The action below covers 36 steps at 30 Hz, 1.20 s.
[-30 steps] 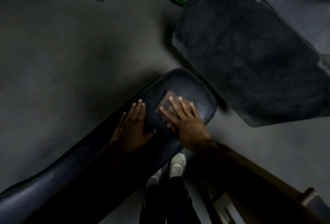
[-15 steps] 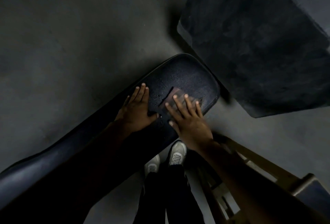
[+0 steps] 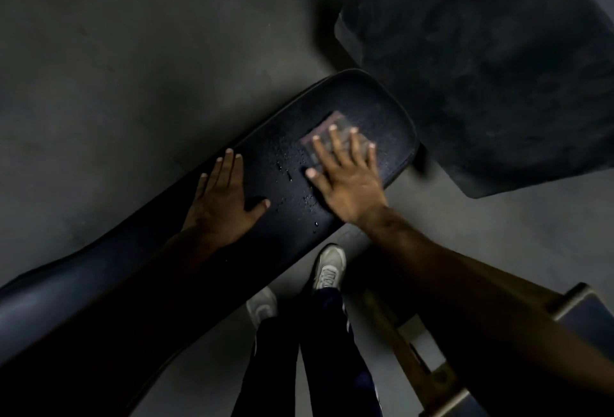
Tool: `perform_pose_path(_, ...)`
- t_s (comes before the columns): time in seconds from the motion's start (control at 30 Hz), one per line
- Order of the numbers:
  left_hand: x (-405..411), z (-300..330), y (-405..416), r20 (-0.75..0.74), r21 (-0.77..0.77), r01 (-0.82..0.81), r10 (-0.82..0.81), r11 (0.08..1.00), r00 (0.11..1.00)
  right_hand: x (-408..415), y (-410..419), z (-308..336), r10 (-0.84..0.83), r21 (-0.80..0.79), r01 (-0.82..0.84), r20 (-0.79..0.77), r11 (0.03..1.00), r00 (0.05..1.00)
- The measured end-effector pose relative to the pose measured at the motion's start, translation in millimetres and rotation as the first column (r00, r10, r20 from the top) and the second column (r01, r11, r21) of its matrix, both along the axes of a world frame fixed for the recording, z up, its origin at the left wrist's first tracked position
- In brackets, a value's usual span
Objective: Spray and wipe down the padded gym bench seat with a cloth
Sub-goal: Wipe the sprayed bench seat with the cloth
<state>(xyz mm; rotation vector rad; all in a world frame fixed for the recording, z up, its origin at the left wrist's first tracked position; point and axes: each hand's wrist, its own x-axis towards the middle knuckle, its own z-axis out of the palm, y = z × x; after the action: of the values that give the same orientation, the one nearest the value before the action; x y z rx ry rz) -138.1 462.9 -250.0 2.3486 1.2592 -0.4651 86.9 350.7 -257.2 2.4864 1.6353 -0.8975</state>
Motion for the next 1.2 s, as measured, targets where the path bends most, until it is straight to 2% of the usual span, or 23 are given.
perform_pose_path(0.1, -15.6, 5.3, 1.7, -0.027, -0.037, -0.012, 0.011, 0.999, 1.000, -51.3, -17.3, 2.0, 0.198, 0.026, -0.198, -0.012, 0.980, 0.980)
perform_pose_path(0.2, -29.0, 13.3, 6.8, -0.052, -0.084, -0.011, 0.007, 0.996, 0.999, -70.3, -50.3, 5.8, 0.220, 0.030, -0.219, -0.037, 0.975, 0.975)
perform_pose_path(0.27, -38.0, 16.7, 11.6, -0.063, -0.103, -0.008, 0.002, 0.995, 0.998, -64.8, -55.2, 7.7, 0.134, 0.006, -0.134, -0.008, 0.991, 0.991)
perform_pose_path(0.37, -54.1, 16.8, 19.1, -0.086, -0.116, -0.014, 0.004, 0.993, 0.996, -47.9, -24.7, 3.8, -0.081, -0.003, 0.081, 0.056, 0.997, 0.995)
perform_pose_path(0.43, -63.8, 15.1, 21.9, -0.088, -0.123, 0.001, -0.012, 0.992, 0.996, -40.0, 12.2, 1.0, -0.205, 0.018, 0.204, 0.032, 0.979, 0.978)
perform_pose_path(0.5, -69.4, 13.8, 22.2, -0.073, -0.137, 0.011, -0.022, 0.990, 0.997, -41.7, 48.6, -0.6, -0.242, -0.008, 0.242, -0.018, 0.970, 0.970)
perform_pose_path(0.6, -68.8, 14.8, 22.2, -0.061, -0.169, -0.001, -0.010, 0.986, 0.998, -68.8, 75.4, -3.4, -0.061, -0.007, 0.061, 0.017, 0.998, 0.998)
perform_pose_path(0.7, -66.7, 20.2, 25.5, -0.067, -0.209, 0.004, -0.018, 0.978, 0.998, -101.9, 49.4, -3.4, 0.151, 0.029, -0.151, 0.013, 0.988, 0.989)
perform_pose_path(0.83, -71.4, 29.4, 30.8, -0.092, -0.238, 0.048, -0.072, 0.970, 0.993, -113.8, -21.7, 1.7, 0.191, 0.040, -0.191, 0.009, 0.981, 0.982)
perform_pose_path(1.0, -76.4, 32.2, 24.8, -0.099, -0.248, 0.062, -0.089, 0.967, 0.991, -95.6, -85.1, 6.9, -0.025, -0.027, 0.027, 0.064, 0.999, 0.998)
perform_pose_path(1.13, -77.7, 28.4, 18.1, -0.099, -0.233, 0.064, -0.089, 0.970, 0.991, -89.6, -67.5, 3.1, -0.265, 0.013, 0.265, 0.025, 0.964, 0.964)
perform_pose_path(1.2, -77.7, 26.5, 16.5, -0.090, -0.227, 0.057, -0.079, 0.972, 0.993, -99.9, -50.0, 1.5, -0.292, 0.017, 0.292, 0.019, 0.956, 0.956)
